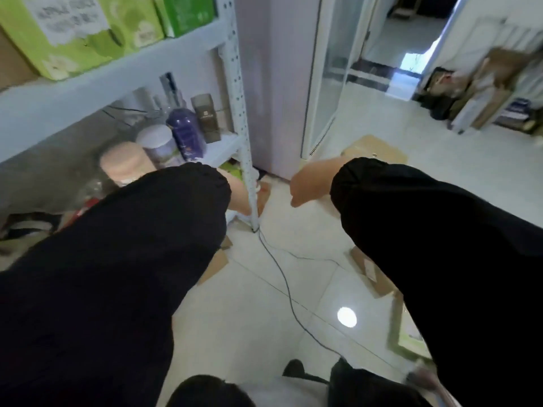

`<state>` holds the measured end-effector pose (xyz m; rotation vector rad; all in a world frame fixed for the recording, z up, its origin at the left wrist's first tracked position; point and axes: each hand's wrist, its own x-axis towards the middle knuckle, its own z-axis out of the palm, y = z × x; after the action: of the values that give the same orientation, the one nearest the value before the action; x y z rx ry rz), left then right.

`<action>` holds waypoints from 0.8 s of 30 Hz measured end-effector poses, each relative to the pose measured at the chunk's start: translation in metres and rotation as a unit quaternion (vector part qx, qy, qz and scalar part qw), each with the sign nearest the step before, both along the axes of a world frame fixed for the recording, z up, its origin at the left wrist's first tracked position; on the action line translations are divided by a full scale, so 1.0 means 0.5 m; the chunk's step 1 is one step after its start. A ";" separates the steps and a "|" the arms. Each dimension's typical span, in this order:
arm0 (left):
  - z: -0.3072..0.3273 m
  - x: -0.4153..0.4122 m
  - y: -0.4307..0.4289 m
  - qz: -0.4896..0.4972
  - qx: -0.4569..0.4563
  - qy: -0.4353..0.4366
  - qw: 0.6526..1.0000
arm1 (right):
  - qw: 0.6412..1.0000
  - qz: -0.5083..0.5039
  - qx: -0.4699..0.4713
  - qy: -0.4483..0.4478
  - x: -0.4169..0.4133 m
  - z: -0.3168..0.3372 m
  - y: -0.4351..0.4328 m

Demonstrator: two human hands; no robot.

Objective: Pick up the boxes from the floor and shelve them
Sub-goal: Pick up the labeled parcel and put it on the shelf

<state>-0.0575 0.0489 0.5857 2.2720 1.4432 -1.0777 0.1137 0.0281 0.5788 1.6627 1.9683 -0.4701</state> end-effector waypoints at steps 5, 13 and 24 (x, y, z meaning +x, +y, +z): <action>-0.078 0.228 0.028 -0.124 -0.039 -0.025 0.991 | 0.991 -0.129 -0.031 -0.014 0.245 -0.076 -0.042; -0.248 0.488 0.092 -0.270 -0.084 -0.028 0.959 | 0.933 -0.338 -0.119 0.027 0.468 -0.271 -0.148; -0.444 0.718 0.155 -0.426 -0.108 0.077 0.895 | 0.829 -0.527 -0.164 0.089 0.566 -0.436 -0.250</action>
<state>0.3017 0.1264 0.3637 2.7231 0.2505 -1.5582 0.3968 -0.0967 0.3610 2.3827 0.7825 -1.2952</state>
